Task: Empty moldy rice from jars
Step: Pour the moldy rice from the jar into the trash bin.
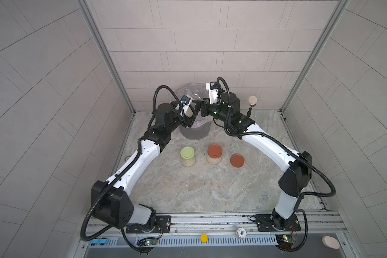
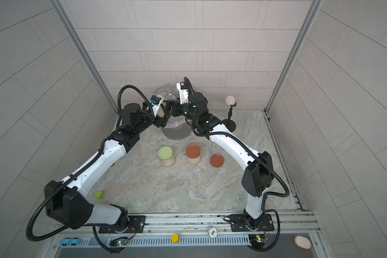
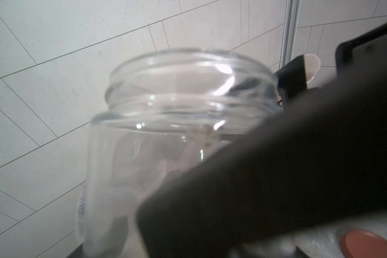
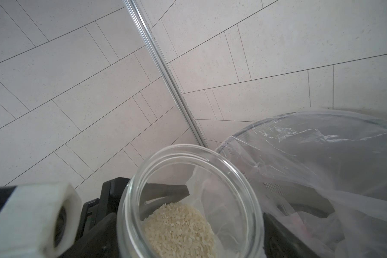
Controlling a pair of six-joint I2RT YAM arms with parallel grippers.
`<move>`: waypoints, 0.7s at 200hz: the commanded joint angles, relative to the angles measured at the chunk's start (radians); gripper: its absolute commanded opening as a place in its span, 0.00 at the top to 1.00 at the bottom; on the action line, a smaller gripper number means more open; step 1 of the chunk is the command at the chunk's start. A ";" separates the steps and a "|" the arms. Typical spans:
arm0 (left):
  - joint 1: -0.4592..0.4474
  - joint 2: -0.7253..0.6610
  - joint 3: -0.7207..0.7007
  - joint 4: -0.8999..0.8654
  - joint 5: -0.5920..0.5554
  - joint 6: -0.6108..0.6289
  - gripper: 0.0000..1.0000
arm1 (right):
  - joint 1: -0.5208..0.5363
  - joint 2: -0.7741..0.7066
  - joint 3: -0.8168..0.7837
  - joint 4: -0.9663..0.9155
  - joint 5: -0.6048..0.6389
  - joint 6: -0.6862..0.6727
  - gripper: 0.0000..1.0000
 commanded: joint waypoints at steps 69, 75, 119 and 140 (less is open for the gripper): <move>-0.002 0.019 0.065 0.167 0.118 0.004 1.00 | 0.011 0.132 0.152 0.029 -0.078 0.075 0.01; -0.003 0.021 0.063 0.170 0.123 0.004 1.00 | 0.012 0.139 0.159 0.032 -0.084 0.081 0.01; -0.001 0.033 0.066 0.182 0.128 0.005 1.00 | 0.011 0.181 0.201 0.046 -0.111 0.111 0.09; 0.003 0.036 0.059 0.203 0.126 0.005 1.00 | 0.011 0.206 0.241 0.039 -0.132 0.121 0.26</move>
